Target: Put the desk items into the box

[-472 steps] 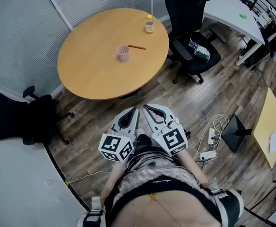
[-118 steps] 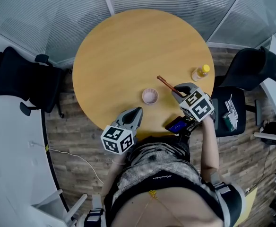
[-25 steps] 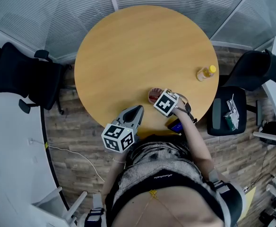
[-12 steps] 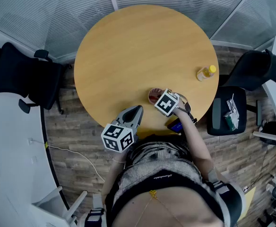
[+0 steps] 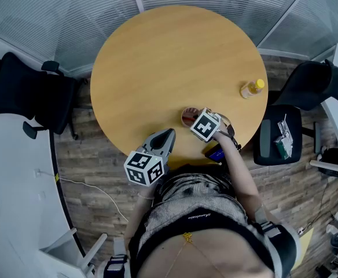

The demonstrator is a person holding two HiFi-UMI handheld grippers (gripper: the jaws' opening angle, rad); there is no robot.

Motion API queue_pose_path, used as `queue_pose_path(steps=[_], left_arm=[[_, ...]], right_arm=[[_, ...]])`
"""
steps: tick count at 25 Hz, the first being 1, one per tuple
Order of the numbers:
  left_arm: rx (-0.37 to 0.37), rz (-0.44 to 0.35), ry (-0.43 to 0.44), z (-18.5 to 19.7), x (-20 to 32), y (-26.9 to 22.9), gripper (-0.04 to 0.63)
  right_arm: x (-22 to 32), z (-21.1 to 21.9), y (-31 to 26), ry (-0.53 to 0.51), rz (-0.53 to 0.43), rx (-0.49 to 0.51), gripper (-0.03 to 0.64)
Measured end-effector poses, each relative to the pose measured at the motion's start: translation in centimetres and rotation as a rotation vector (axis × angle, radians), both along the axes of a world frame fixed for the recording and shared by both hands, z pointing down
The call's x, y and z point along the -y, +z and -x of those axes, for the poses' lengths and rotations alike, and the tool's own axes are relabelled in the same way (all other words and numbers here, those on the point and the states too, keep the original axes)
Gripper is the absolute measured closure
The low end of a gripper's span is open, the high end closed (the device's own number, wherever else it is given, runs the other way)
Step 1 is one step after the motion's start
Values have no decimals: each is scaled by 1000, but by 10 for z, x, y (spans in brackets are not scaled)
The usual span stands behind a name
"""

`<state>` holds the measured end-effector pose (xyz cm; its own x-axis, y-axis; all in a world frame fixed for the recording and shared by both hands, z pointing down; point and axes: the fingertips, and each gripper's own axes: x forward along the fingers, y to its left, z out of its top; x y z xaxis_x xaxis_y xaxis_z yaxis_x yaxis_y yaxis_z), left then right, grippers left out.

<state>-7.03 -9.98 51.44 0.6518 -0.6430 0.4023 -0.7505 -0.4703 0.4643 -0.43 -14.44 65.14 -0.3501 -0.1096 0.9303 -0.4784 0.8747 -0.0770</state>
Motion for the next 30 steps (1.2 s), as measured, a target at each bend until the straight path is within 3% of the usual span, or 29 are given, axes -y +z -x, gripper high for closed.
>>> queue_pose_path(steps=[30], left_arm=[[11,-20,16,-15,-1,-7,577]], right_arm=[[-3,-18,-28,18,-65,79,454]])
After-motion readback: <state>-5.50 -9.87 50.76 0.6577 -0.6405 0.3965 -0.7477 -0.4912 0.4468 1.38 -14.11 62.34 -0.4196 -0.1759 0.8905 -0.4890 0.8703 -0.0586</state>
